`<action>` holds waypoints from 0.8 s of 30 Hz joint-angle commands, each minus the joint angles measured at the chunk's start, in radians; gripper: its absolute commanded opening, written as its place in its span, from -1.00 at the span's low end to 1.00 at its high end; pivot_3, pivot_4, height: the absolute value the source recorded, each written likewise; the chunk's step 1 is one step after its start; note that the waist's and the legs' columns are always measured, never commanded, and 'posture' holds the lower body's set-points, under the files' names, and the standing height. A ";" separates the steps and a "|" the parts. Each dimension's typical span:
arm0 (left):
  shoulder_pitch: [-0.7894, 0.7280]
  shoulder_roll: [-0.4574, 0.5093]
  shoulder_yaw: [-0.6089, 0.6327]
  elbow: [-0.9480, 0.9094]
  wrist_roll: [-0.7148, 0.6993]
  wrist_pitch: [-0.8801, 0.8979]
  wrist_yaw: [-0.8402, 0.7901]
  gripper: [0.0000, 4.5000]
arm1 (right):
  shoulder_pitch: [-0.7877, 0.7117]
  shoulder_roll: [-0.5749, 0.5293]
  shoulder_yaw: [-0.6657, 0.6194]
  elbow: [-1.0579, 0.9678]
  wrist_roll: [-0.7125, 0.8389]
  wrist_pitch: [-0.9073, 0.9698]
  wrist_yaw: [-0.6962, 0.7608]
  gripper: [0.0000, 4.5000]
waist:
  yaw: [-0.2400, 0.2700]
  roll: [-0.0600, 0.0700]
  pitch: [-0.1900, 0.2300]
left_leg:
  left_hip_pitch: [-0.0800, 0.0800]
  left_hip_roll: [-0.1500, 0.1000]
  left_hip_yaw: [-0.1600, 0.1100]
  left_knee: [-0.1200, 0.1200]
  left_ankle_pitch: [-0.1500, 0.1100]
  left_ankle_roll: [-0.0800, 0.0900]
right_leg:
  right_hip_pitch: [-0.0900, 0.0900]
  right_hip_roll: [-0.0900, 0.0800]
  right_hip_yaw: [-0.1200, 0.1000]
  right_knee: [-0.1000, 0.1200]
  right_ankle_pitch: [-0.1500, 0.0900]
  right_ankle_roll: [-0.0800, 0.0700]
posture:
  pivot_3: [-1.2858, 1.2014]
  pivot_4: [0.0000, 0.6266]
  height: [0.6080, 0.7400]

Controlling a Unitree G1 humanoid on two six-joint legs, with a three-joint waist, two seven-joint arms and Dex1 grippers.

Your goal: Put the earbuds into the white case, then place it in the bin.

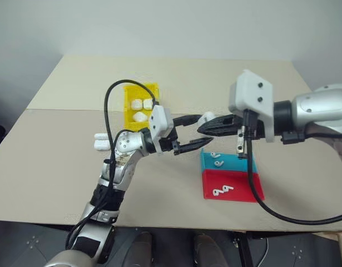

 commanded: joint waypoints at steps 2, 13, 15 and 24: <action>0.008 -0.001 0.077 -0.130 -0.060 -0.003 0.074 0.23 | 0.130 0.047 -0.229 -0.001 0.043 -0.023 -0.055 -0.98 | 0.003 0.000 0.000 | 0.000 0.000 0.000 0.001 0.000 0.000 | 0.001 0.000 0.000 0.000 0.000 0.000 | 0.03 -0.52 1.00; -0.115 -0.092 0.233 -0.027 0.332 0.154 0.916 0.23 | 0.490 0.303 -0.376 -0.227 0.098 -0.121 -0.230 -0.98 | 0.009 -0.001 -0.001 | 0.002 -0.001 -0.002 0.003 0.001 -0.001 | 0.003 0.001 0.001 0.002 0.004 0.002 | 0.03 -0.52 1.00; -0.147 -0.078 0.226 0.059 0.392 0.193 0.988 0.23 | 0.473 0.322 -0.359 -0.222 0.099 -0.119 -0.252 -0.98 | 0.008 -0.001 -0.001 | 0.006 -0.001 -0.001 0.003 0.001 -0.001 | 0.006 0.002 0.002 0.002 0.005 0.002 | 0.03 -0.52 1.00; -0.314 -0.041 0.185 0.508 0.418 0.039 0.926 0.81 | 0.432 0.339 -0.330 -0.204 0.115 -0.120 -0.256 -1.00 | 0.011 -0.001 -0.001 | 0.003 -0.002 0.000 0.003 0.002 -0.002 | 0.004 0.002 0.001 0.000 0.005 0.002 | 0.03 -0.52 1.00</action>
